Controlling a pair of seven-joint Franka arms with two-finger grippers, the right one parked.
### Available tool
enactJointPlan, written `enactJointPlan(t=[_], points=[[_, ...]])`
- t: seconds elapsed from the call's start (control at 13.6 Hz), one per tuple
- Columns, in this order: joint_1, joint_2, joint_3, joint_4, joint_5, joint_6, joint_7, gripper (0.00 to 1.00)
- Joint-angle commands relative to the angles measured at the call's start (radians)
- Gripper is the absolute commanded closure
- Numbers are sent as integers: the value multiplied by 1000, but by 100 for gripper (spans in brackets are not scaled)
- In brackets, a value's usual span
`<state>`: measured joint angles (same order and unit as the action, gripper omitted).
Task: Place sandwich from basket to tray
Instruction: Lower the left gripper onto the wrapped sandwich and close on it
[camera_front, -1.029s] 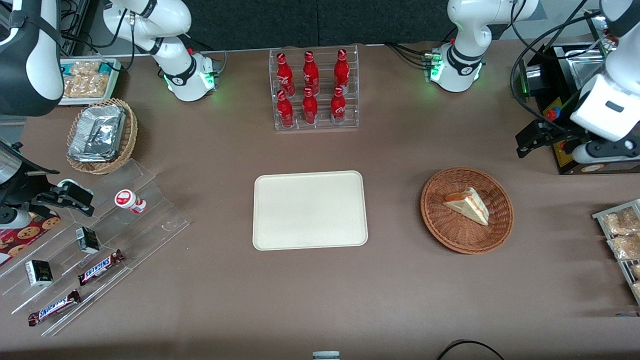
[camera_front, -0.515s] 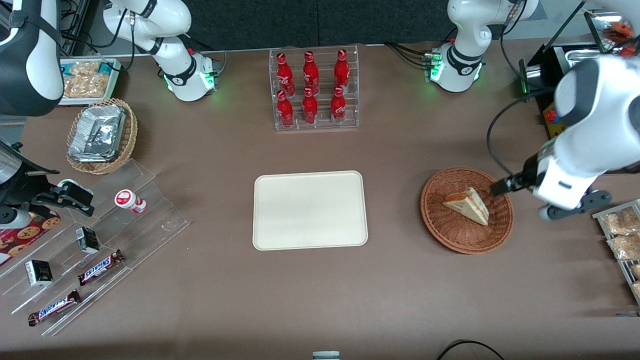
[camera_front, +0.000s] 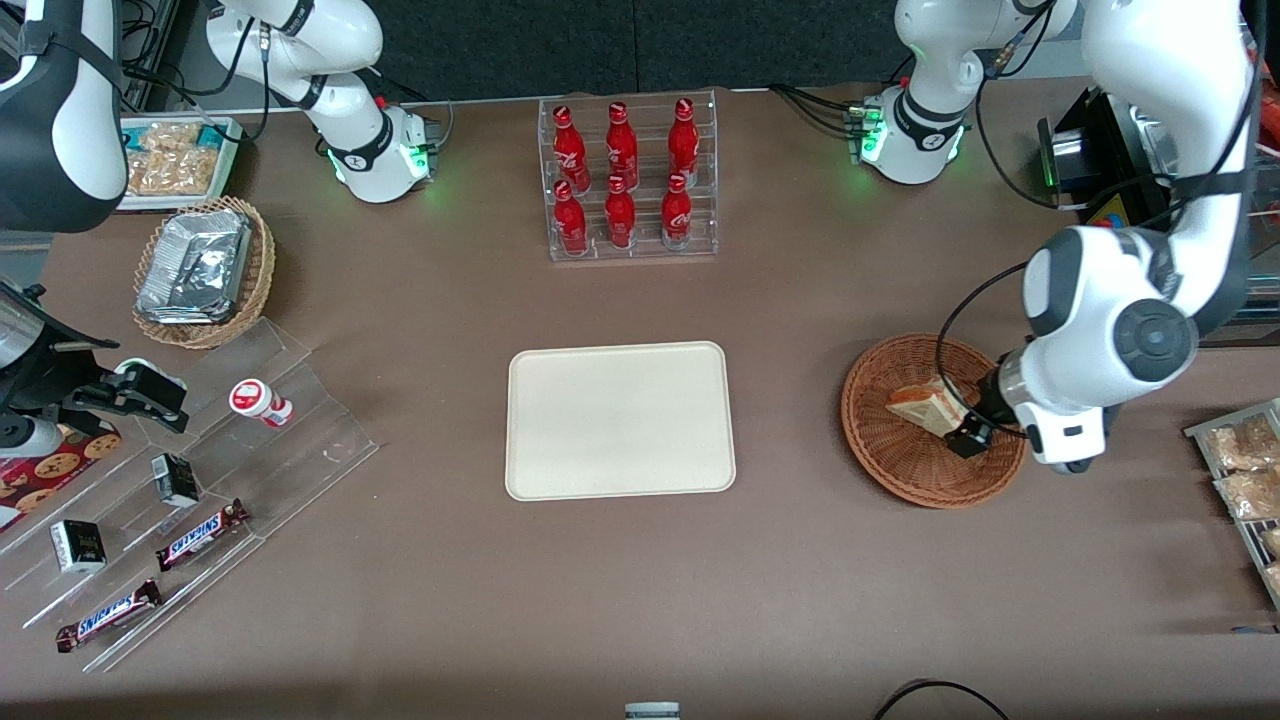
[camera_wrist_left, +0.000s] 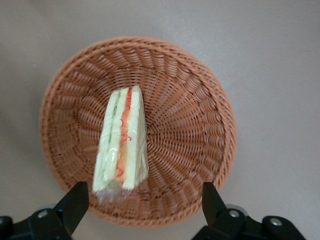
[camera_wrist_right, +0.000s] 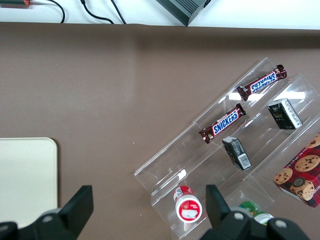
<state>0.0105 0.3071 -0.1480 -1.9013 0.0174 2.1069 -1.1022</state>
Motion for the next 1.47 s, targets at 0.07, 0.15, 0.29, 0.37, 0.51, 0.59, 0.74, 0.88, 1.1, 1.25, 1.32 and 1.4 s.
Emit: enactJointPlan(t=[0.07, 0.15, 0.29, 0.37, 0.51, 0.59, 0.74, 0.88, 1.1, 1.25, 1.32, 1.4], points=[[17, -16, 10, -175, 13, 175, -42, 0], [20, 1, 10, -180, 12, 179, -44, 0], [20, 35, 11, -179, 12, 188, -44, 0], [20, 52, 12, -179, 12, 205, -44, 0], [20, 76, 12, -180, 10, 232, -45, 0], [20, 84, 12, -180, 9, 240, -47, 4], [20, 86, 12, -180, 7, 242, -47, 57], [20, 87, 12, -179, 7, 242, -47, 86], [20, 77, 10, -163, 7, 234, -35, 96], [16, 49, 5, -128, 6, 208, -25, 96], [8, 41, -2, -86, 6, 147, -25, 96], [3, 38, -22, -23, 4, 60, -24, 96]])
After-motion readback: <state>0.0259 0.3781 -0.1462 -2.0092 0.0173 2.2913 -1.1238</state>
